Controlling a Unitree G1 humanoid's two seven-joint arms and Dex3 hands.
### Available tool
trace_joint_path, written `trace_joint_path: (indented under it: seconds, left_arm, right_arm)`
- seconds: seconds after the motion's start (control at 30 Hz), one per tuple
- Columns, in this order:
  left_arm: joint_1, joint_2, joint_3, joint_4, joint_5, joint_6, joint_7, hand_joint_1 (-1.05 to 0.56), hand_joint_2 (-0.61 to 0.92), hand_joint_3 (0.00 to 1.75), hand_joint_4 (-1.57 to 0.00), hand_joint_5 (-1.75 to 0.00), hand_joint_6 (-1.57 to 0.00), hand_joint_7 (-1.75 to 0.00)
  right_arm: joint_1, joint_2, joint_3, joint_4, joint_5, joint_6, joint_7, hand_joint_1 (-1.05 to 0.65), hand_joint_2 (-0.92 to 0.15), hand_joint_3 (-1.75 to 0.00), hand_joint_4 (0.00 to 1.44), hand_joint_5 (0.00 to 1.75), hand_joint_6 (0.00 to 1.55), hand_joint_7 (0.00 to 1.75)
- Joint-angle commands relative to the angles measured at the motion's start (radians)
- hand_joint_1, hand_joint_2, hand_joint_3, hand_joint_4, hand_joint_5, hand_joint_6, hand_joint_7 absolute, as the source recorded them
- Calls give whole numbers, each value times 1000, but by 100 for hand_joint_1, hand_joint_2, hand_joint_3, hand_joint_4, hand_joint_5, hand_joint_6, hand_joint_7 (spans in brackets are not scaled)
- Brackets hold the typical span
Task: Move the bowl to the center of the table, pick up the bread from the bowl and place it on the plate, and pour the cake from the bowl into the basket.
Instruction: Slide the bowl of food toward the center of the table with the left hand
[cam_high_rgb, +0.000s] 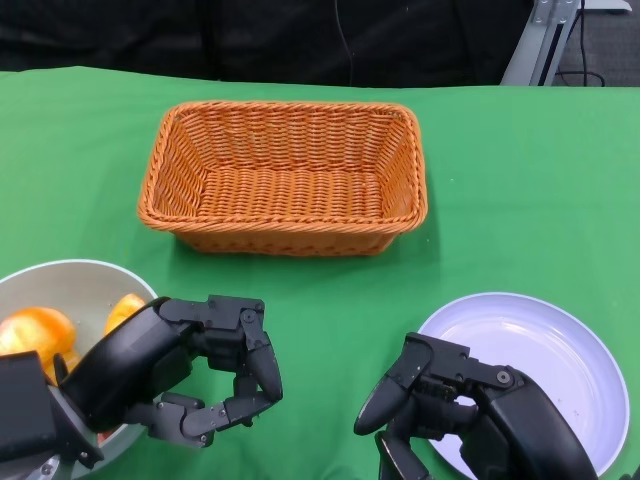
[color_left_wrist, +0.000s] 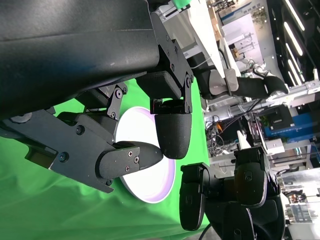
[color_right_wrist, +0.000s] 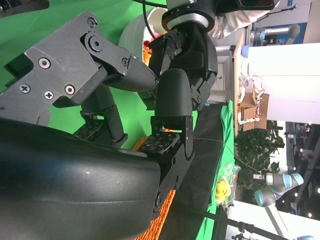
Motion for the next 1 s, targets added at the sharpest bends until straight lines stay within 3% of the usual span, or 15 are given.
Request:
trace_joint_path:
  seconds: [0.03, 1.0]
  left_arm:
    - [-6, 13, 5, 8, -4, -9, -7, -23, 73, 68, -76, -165, -75, -130]
    - [-5, 15, 4, 18, -2, -8, -8, -25, 77, 59, -75, -165, -75, -129]
  right_arm:
    - [1, -5, 0, -2, 3, -11, -1, -9, -47, -117, 77, 157, 67, 132]
    - [-2, -7, 1, 25, -4, -40, 1, -10, -47, -117, 80, 155, 68, 130]
